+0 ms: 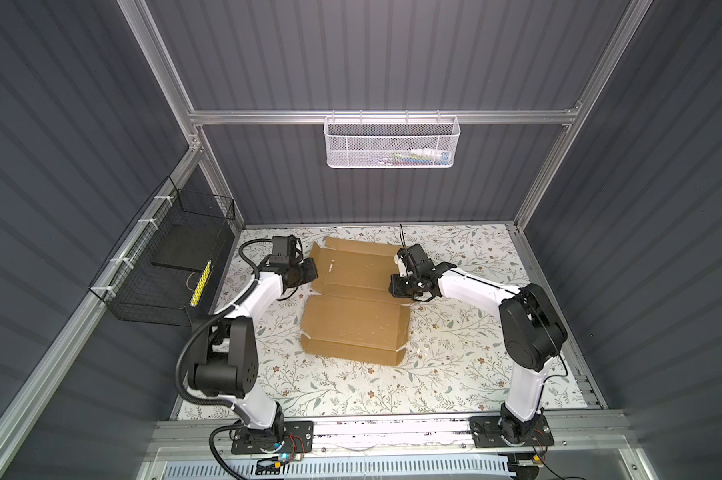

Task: Fold the paper box

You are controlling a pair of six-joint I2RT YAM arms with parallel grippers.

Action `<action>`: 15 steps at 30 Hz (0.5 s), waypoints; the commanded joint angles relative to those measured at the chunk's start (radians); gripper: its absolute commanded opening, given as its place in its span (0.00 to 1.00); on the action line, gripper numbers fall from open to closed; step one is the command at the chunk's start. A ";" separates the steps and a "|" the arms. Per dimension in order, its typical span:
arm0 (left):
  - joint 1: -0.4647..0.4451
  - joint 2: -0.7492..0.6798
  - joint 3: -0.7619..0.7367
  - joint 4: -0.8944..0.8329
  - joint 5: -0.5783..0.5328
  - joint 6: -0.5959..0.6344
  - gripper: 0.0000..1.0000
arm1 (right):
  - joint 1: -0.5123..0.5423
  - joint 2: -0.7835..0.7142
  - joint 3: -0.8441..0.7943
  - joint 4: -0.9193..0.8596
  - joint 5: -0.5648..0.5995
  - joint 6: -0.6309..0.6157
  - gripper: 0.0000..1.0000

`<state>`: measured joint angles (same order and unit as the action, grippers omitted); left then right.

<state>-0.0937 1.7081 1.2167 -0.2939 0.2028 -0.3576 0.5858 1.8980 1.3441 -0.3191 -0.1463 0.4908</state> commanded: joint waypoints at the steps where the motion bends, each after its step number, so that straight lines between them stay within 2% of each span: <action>1: 0.046 0.121 0.105 -0.031 0.163 0.044 0.32 | 0.000 -0.019 0.008 -0.014 0.011 -0.016 0.22; 4: 0.064 0.228 0.233 -0.060 0.184 0.088 0.47 | -0.001 -0.019 0.016 -0.026 0.012 -0.025 0.22; 9: 0.082 0.376 0.409 -0.131 0.172 0.175 0.49 | -0.003 -0.024 0.023 -0.040 0.028 -0.036 0.22; 15: 0.086 0.524 0.575 -0.177 0.182 0.224 0.46 | -0.007 -0.015 0.028 -0.038 0.028 -0.029 0.23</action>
<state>-0.0158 2.1811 1.7245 -0.4057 0.3534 -0.1925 0.5842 1.8980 1.3449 -0.3378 -0.1303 0.4694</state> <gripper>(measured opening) 0.467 0.225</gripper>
